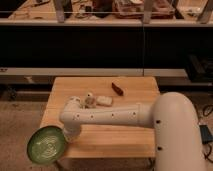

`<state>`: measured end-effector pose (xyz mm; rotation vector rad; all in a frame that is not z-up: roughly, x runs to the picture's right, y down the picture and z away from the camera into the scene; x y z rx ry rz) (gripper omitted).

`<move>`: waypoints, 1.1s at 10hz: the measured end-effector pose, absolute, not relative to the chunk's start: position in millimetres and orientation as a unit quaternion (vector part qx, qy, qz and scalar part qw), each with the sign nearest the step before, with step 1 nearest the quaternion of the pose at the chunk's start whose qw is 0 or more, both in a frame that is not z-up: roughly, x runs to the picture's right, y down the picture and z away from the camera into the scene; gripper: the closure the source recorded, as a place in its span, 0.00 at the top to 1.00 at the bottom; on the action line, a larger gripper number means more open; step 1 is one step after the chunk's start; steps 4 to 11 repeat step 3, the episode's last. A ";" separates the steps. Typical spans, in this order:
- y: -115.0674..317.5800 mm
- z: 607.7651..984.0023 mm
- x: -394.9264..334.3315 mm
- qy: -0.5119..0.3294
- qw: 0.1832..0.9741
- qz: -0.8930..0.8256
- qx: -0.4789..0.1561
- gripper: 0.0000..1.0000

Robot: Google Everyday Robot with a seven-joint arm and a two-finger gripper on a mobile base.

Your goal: Push the ceramic bowl across the table

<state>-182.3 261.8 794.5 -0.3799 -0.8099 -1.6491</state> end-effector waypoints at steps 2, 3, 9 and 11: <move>251.0 799.5 -167.6 -0.331 0.608 -0.703 -0.162 0.00; 251.2 798.9 -168.8 -0.332 0.608 -0.703 -0.162 0.04; 251.2 798.9 -168.8 -0.332 0.608 -0.703 -0.162 0.04; 251.2 798.9 -168.8 -0.332 0.608 -0.703 -0.162 0.04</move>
